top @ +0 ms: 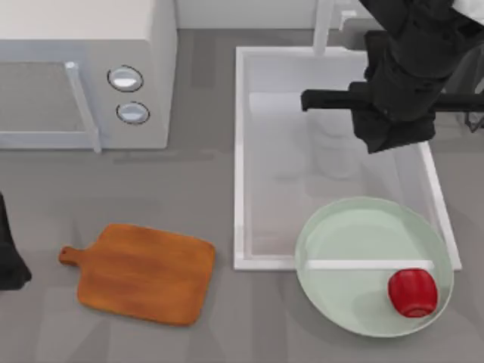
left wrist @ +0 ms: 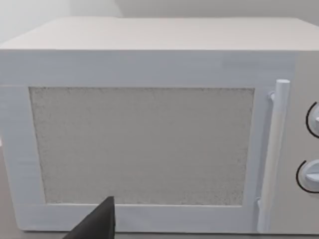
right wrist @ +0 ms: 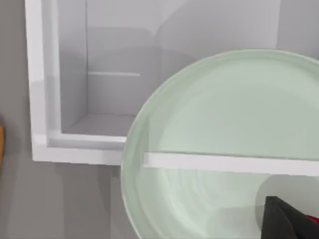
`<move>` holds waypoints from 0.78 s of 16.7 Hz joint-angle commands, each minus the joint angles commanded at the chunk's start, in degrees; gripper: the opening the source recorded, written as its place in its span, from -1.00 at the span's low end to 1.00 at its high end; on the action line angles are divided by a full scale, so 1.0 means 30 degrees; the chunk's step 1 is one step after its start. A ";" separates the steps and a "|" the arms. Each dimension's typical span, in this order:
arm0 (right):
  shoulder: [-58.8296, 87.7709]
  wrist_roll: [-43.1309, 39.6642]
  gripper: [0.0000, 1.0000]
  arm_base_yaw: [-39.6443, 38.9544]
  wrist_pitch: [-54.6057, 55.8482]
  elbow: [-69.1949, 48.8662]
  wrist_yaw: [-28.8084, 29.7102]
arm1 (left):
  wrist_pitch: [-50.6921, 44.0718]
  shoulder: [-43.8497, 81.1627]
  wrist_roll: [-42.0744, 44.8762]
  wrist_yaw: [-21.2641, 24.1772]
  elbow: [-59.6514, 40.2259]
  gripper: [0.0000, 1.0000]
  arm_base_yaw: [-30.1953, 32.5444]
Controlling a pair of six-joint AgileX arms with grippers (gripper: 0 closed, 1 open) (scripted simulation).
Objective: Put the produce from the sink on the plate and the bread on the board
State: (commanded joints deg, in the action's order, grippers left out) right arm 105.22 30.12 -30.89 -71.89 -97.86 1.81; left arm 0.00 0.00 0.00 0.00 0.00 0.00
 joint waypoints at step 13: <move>-0.0828 0.0343 -1.00 0.0010 0.0302 0.3262 -0.0460 | 0.0000 0.0000 0.0000 0.0000 0.0000 1.00 0.0000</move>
State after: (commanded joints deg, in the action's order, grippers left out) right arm 102.73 31.15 -30.86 -70.99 -88.07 0.42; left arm 0.00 0.00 0.00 0.00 0.00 0.00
